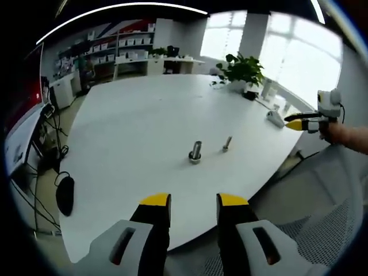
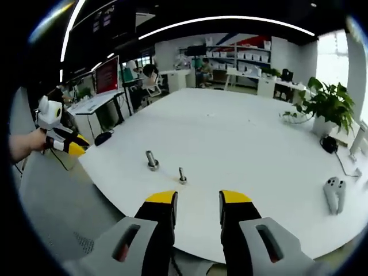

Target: Place the washer onto the threaded stud by aligning its center hole with the stud, sliding it down to the base, and recovering from edge contact or off-axis alignment until the washer reaches the visible bottom stop.

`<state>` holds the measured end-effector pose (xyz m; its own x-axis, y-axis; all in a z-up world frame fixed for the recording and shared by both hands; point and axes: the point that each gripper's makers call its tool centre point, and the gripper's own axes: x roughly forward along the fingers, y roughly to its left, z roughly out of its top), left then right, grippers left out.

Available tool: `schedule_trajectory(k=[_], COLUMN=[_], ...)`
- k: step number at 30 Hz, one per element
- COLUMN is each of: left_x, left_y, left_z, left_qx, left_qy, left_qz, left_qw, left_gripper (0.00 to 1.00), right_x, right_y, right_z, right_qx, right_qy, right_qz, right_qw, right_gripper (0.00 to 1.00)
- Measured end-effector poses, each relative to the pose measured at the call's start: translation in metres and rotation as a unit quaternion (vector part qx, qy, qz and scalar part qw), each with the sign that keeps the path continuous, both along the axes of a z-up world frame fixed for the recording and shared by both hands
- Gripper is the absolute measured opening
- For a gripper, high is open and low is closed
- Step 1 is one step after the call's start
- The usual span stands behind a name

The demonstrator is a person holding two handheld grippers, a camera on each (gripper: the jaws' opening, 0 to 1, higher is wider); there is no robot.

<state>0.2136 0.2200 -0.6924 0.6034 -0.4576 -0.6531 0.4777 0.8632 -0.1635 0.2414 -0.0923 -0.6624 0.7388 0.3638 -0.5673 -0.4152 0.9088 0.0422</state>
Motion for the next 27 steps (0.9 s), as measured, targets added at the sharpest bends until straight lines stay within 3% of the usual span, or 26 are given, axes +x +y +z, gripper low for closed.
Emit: schedule_trajectory(k=[27], left_x=[0.0037], left_y=[-0.0007], left_z=[0.0084], left_qx=[-0.01], left_qy=[-0.021], left_qz=[0.006], left_qw=[0.9997], left_gripper=[0.3], right_x=[-0.0023], right_y=[-0.0042], right_z=[0.0009], right_qx=[-0.006], right_qy=[-0.004], right_qz=[-0.009], right_qw=[0.9999], right_gripper=[0.3])
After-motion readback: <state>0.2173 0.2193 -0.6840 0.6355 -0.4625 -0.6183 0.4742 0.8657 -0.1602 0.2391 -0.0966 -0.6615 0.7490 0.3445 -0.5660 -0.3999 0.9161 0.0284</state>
